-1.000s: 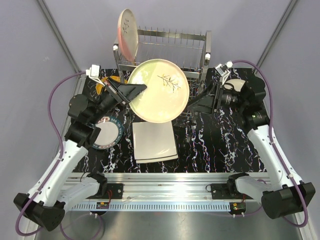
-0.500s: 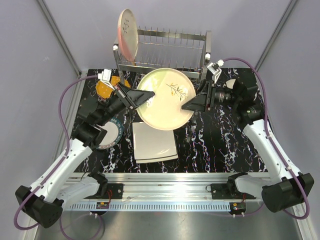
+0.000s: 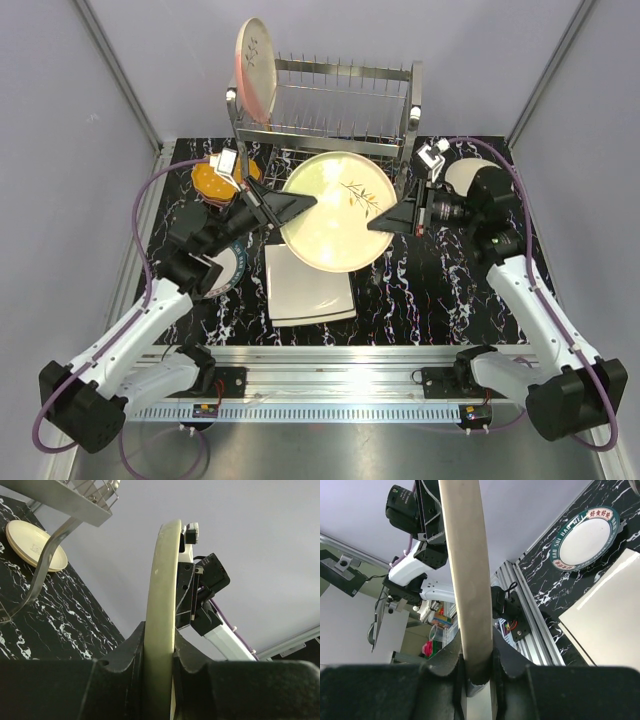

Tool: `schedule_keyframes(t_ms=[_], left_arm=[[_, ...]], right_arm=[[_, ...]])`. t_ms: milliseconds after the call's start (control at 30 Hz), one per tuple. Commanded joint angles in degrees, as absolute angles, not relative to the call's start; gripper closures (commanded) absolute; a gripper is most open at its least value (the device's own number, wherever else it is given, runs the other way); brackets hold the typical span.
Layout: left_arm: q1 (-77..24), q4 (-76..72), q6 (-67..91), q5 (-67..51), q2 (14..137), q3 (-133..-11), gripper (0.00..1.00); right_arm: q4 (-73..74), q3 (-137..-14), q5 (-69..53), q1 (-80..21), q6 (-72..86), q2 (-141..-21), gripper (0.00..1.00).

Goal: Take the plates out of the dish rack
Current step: Pass the plate from the left arm to the right

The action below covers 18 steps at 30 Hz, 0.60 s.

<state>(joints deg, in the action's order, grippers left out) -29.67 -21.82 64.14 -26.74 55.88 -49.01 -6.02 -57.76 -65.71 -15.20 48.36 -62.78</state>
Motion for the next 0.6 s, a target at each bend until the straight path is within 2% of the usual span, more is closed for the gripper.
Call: schedule_keyframes(t_ms=[0, 33, 133, 200, 367, 467, 567], left_arm=[[-29.71, -30.23, 66.97, -25.66, 56.16, -48.34, 0.81], [-29.71, -30.5, 66.89, -26.1, 56.25, -47.38, 0.67], [-29.79, -30.94, 66.27, -27.24, 56.16, -46.41, 0.51], [-29.79, -29.98, 65.05, -27.42, 55.38, -45.7, 0.35], [-29.62, -24.8, 58.9, -25.58, 52.3, -45.61, 0.16], [-29.53, -19.18, 55.47, -24.35, 50.45, -46.49, 0.09], [-29.09, -15.22, 52.65, -23.3, 48.78, -46.76, 0.06]], right_arm=[[-11.08, -55.91, -68.12, -14.25, 46.23, -58.8, 1.0], [-10.64, -55.38, -68.12, -13.98, 46.23, -58.19, 1.0], [-10.11, -53.97, -67.94, -12.75, 46.49, -56.78, 1.0], [-9.85, -53.88, -68.11, -12.31, 47.02, -55.99, 1.0], [-8.97, -53.35, -68.82, -10.11, 48.08, -54.41, 1.0], [-7.39, -51.6, -69.61, -9.23, 47.81, -53.0, 1.0], [-4.76, -50.8, -70.48, -8.53, 46.59, -51.68, 1.0]])
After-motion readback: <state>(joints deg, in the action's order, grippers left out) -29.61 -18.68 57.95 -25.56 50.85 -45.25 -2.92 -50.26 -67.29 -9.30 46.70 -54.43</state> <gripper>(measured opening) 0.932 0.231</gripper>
